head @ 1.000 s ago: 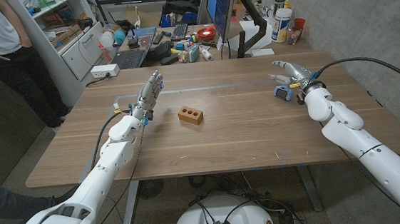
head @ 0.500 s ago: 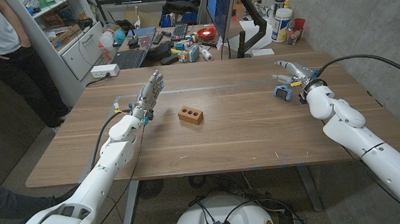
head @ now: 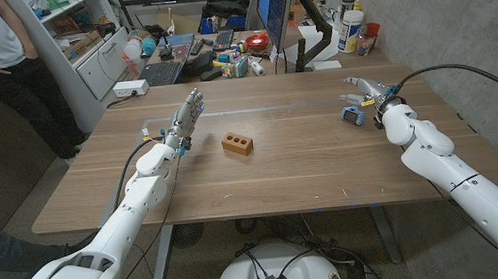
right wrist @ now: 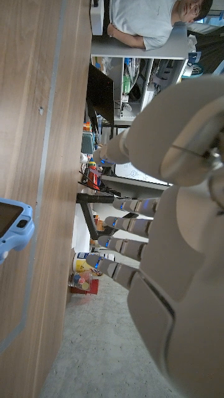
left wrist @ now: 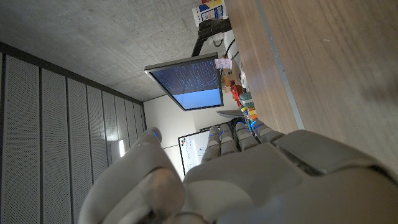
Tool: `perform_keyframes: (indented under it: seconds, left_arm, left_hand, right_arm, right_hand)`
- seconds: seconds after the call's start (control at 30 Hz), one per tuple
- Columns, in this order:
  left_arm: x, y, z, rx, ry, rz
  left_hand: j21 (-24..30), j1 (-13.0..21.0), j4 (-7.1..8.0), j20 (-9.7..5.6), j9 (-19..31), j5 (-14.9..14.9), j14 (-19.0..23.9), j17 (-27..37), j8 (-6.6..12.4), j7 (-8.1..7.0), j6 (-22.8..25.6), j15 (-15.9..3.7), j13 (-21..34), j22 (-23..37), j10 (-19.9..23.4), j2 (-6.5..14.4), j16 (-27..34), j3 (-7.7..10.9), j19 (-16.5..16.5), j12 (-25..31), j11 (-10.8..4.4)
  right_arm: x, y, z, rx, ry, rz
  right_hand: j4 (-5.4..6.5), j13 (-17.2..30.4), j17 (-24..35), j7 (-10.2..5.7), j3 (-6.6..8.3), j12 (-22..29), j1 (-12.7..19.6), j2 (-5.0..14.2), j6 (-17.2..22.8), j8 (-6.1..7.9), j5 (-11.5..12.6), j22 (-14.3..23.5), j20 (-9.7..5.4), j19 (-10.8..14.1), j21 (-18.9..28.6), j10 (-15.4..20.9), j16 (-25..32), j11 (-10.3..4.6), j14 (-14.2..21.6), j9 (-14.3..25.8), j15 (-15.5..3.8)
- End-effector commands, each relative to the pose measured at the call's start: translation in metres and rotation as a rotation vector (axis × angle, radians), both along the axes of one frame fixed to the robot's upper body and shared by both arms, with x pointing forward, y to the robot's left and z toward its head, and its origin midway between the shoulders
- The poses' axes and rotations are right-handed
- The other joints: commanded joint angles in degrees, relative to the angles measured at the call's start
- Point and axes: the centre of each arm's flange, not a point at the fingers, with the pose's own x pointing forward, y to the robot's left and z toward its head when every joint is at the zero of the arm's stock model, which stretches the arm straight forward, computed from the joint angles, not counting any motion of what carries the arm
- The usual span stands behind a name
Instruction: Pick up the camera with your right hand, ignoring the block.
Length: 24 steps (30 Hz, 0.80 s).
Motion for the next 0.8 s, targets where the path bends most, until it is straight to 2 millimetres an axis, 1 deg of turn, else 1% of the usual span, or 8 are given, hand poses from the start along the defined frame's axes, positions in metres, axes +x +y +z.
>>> perform_keyframes:
  seconds: [0.03, 0.1, 0.5, 0.8]
  left_arm:
    - [0.0034, 0.0018, -0.0023, -0.009, 0.003, -0.002]
    - [0.0033, 0.0021, -0.0019, -0.009, 0.0, -0.001]
    - [0.0033, 0.0053, 0.0009, -0.007, -0.003, -0.002]
    - [0.0044, 0.0017, 0.0025, 0.003, -0.003, -0.012]
  left_hand:
    - [-0.1, 0.2, 0.03, 0.44, 0.2, -0.3, -0.2, 0.2, 0.37, 0.22, 0.3, -0.34, 0.3, 0.3, 0.0, 0.3, 0.1, -0.34, -0.3, 0.0, -0.54]
    - [-0.1, 0.2, 0.03, 0.45, 0.2, -0.3, -0.2, 0.2, 0.34, 0.26, 0.3, -0.26, 0.3, 0.3, -0.1, 0.3, 0.1, -0.36, -0.3, -0.1, -0.24]
    - [-0.2, 0.3, 0.03, 0.61, 0.2, -0.3, -0.2, 0.2, 0.33, 0.35, 0.4, -0.25, 0.3, 0.3, 0.0, 0.3, 0.1, -0.47, -0.3, -0.1, -0.5]
    - [-0.2, 0.3, 0.03, 0.63, 0.2, -0.3, -0.2, 0.2, 0.29, 0.35, 0.4, -0.29, 0.3, 0.3, 0.0, 0.4, 0.1, -0.54, -0.3, 0.0, -0.4]
  right_arm:
    - [0.0058, 0.0, 0.0012, -0.002, 0.047, -0.029]
    - [0.0069, 0.0002, 0.0011, -0.004, 0.058, -0.035]
    - [0.0079, 0.0011, 0.0039, -0.022, 0.103, -0.054]
    - [0.0071, -0.0027, 0.0038, -0.034, 0.148, -0.075]
  right_hand:
    - [0.42, 0.3, 0.2, -0.12, -0.12, -0.1, 0.0, -0.45, -0.4, -0.04, 0.3, 0.2, 0.06, 0.7, 0.0, -0.3, 0.0, 0.18, -0.1, 0.2, 0.4]
    - [0.45, 0.3, 0.2, -0.1, -0.17, -0.1, -0.1, -0.51, -0.5, -0.05, 0.4, 0.2, 0.08, 1.0, 0.0, -0.3, 0.0, 0.24, 0.0, 0.2, 0.49]
    - [0.5, 0.3, 0.2, 0.35, -0.36, -0.1, -0.3, -0.92, -1.3, -0.08, 0.5, 0.3, 0.17, 2.4, 0.1, -0.6, 0.1, 0.66, 0.2, 0.1, 0.67]
    - [0.4, 0.3, 0.2, 0.63, -0.46, 0.1, -0.2, -1.29, -1.6, 0.04, 0.7, 0.3, 0.16, 3.8, 0.3, -0.7, 0.3, 0.89, 0.8, 0.1, 0.96]
